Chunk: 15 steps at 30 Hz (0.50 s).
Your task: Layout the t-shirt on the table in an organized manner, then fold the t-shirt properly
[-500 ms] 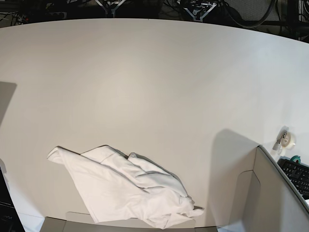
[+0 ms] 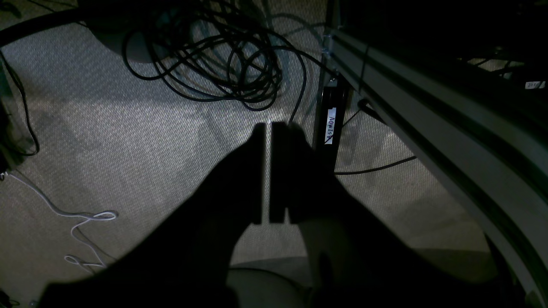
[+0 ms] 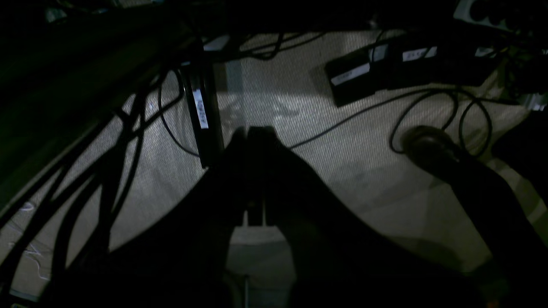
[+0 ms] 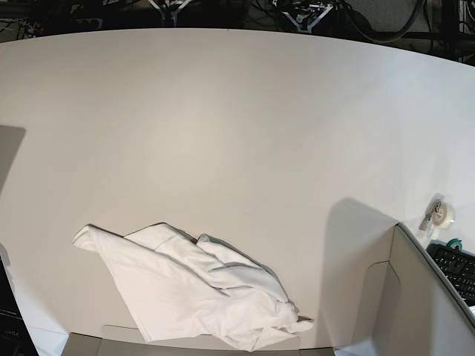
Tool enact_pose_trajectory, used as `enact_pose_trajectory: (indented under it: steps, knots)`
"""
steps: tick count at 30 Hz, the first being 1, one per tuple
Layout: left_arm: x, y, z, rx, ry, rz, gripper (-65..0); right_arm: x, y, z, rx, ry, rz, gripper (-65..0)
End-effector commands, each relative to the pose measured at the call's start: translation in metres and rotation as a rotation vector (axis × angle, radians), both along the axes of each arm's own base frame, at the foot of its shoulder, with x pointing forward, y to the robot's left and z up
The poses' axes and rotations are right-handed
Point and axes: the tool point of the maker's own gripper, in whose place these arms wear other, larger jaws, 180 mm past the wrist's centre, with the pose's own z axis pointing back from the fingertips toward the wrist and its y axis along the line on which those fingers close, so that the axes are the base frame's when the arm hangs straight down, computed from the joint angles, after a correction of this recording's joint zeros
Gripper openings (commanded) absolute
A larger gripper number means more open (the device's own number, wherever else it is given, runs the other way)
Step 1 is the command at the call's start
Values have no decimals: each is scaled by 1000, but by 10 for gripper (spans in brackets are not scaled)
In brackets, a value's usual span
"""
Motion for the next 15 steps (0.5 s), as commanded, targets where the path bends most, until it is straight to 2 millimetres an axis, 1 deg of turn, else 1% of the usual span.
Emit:
enact_pose_trajectory:
  steps: [1,12,14,15]
  knots:
    - [2,-2,0,-3,-13,4,-649,-2,0,0,-2,-2,5,-646]
    - [4,-2,1,-2,-31,10,-650,-3,-1,0,-6,-2,1,-647]
    - [1,2,5,8,-72,11,-650,-5,-7,2,-14,-18,-8,-648]
    - [4,5,9,14,-106,10,-650,-3,-12,3,-24,-40,-8,-648]
